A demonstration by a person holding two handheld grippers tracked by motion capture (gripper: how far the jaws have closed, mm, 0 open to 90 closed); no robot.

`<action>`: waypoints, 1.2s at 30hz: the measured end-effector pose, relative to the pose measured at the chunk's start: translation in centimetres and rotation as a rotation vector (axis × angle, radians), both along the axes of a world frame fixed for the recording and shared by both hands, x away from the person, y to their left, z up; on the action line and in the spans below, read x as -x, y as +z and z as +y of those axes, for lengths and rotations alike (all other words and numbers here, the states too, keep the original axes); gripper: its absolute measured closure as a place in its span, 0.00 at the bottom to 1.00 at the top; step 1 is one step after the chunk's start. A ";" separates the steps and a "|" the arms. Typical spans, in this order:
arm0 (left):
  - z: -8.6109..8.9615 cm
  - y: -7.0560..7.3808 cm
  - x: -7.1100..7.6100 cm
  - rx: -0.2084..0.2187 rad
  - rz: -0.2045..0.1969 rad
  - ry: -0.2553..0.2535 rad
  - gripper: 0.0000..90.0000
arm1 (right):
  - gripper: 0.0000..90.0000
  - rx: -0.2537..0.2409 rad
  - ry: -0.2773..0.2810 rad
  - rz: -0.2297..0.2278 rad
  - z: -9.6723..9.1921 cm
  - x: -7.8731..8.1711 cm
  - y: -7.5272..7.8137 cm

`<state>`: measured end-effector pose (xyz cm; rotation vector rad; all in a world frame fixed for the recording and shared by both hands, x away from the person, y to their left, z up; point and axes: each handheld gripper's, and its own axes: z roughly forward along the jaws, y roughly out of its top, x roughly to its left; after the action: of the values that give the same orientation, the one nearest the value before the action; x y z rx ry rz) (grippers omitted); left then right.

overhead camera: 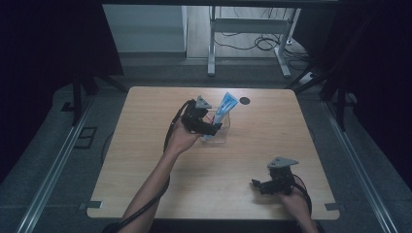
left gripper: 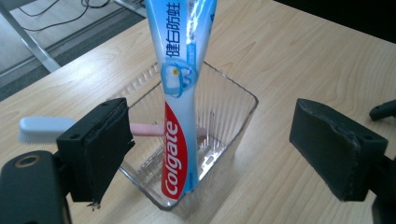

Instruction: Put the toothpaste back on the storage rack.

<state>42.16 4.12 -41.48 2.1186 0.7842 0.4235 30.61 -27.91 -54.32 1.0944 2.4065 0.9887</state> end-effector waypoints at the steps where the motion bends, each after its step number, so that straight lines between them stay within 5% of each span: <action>1: 0.1 -0.1 0.1 0.000 0.001 0.000 0.15 | 0.01 0.000 0.000 0.000 0.0 0.0 0.0; 36: 4.0 -2.1 4.5 0.025 0.002 0.010 0.15 | 0.01 0.001 0.000 0.001 0.0 0.0 0.0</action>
<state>37.62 8.16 -43.58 2.0932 0.7978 0.4146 30.61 -27.91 -54.31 1.0946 2.4077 0.9874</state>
